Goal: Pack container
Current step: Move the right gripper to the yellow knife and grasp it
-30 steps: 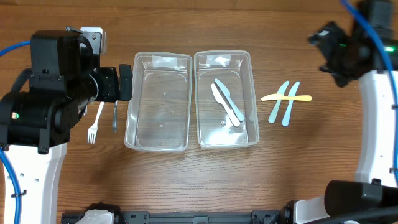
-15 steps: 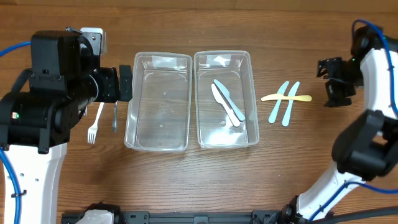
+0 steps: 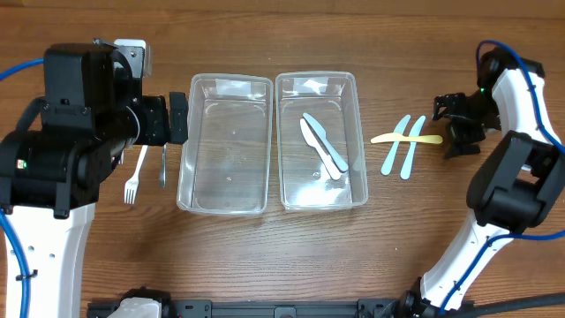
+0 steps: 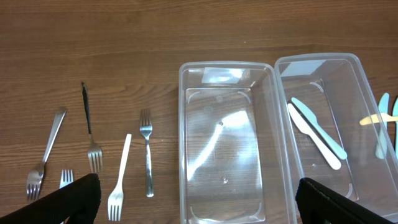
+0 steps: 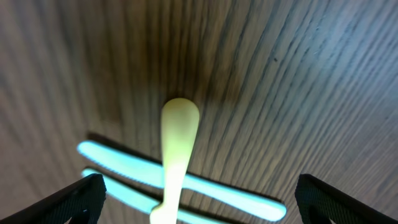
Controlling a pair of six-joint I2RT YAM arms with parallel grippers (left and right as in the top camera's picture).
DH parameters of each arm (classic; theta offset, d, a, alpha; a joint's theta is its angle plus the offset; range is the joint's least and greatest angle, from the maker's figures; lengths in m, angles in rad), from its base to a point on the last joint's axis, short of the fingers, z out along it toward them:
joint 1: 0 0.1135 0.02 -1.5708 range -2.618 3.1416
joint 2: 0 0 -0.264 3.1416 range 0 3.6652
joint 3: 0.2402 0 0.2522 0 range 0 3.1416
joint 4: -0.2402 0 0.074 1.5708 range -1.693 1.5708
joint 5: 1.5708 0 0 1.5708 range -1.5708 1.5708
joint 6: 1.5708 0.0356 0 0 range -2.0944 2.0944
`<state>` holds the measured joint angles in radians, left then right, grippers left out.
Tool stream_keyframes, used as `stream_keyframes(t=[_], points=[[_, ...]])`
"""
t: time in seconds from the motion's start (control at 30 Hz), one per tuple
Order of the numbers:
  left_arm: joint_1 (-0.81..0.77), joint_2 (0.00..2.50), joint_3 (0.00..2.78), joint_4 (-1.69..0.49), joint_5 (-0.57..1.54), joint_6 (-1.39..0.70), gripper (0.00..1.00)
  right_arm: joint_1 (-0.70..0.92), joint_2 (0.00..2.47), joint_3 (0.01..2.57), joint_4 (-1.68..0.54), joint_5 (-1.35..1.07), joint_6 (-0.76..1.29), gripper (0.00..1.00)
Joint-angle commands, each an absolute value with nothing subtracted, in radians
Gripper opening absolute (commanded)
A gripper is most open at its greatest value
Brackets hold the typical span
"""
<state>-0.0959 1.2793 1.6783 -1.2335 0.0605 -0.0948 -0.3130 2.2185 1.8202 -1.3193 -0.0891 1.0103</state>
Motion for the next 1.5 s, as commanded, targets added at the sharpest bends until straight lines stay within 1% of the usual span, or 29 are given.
stream_keyframes(t=[0.0,0.23,0.43,0.67,1.0,1.07,1.3,1.37,1.4,1.47], points=[[-0.088,1.283,1.685,-1.229,0.071,-0.083,1.0,-0.299,2.263,1.826,-1.318,-0.088,1.022,1.0],[-0.088,1.283,1.685,-1.229,0.071,-0.082,1.0,-0.296,2.308,1.818,-1.31,-0.056,1.014,1.0],[-0.088,1.283,1.685,-1.229,0.071,-0.083,1.0,-0.296,2.309,1.8,-1.261,-0.052,0.969,1.0],[-0.088,1.283,1.685,-1.229,0.072,-0.083,1.0,-0.291,2.309,1.792,-1.256,-0.007,0.968,1.0],[-0.088,1.283,1.685,-1.229,0.072,-0.083,1.0,-0.274,2.309,1.678,-1.185,-0.009,0.969,1.0],[-0.088,1.283,1.685,-1.229,0.072,-0.083,1.0,-0.274,2.309,1.658,-1.176,-0.008,0.969,0.96],[-0.088,1.283,1.685,-1.229,0.072,-0.083,1.0,-0.275,2.309,1.642,-1.182,-0.008,0.968,0.95],[-0.088,1.283,1.685,-1.229,0.072,-0.083,1.0,-0.275,2.309,1.642,-1.183,-0.009,0.969,0.83],[-0.088,1.283,1.685,-1.229,0.072,-0.083,1.0,-0.275,2.309,1.642,-1.184,-0.009,0.969,0.8],[-0.088,1.283,1.685,-1.229,0.072,-0.083,1.0,-0.275,2.309,1.642,-1.184,-0.009,0.969,0.79]])
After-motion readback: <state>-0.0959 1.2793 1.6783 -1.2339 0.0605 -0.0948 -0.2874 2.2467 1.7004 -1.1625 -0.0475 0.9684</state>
